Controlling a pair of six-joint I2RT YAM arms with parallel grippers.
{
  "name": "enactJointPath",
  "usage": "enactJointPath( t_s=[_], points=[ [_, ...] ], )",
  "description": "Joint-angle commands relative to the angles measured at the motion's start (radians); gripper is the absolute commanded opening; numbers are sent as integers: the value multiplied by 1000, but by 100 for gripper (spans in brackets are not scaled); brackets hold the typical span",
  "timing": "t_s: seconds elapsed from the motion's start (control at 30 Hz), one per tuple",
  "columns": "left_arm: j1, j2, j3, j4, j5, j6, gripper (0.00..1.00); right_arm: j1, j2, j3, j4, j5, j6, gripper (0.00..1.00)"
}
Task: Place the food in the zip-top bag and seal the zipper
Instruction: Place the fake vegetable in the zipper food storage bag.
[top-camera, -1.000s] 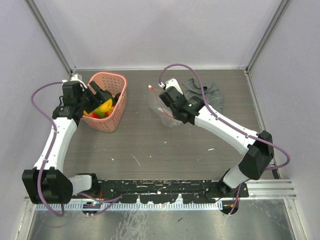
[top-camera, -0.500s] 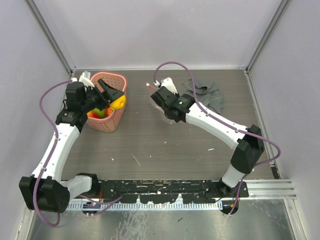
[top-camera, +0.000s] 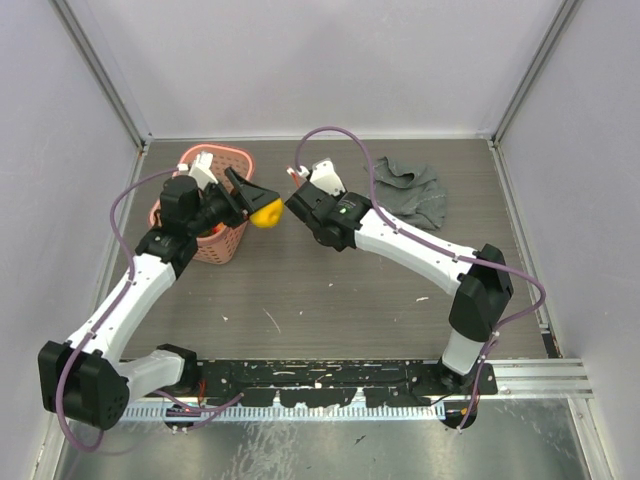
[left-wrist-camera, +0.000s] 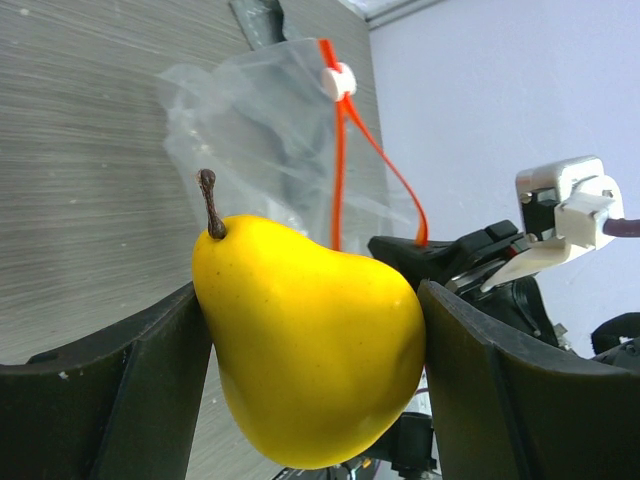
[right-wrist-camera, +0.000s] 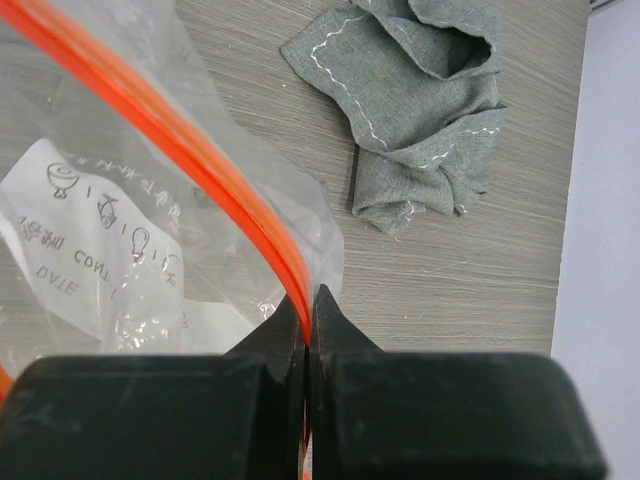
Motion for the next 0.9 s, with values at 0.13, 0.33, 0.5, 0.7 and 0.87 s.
enactJointPath(
  t_s=[0.13, 0.33, 0.5, 0.7, 0.87],
  points=[
    [-56, 42, -52, 322, -7, -167, 28, 34, 9, 56, 43, 52, 64, 0],
    [-97, 82, -83, 427, -21, -253, 27, 51, 21, 52, 52, 48, 92, 0],
    [-127, 69, -119, 465, -83, -284, 27, 54, 15, 32, 86, 6, 106, 0],
    [-154, 85, -142, 468, -128, -298, 28, 54, -18, 2, 136, -55, 115, 0],
    [-170, 81, -149, 380, -188, -250, 29, 54, -38, -14, 160, -89, 122, 0]
  ],
)
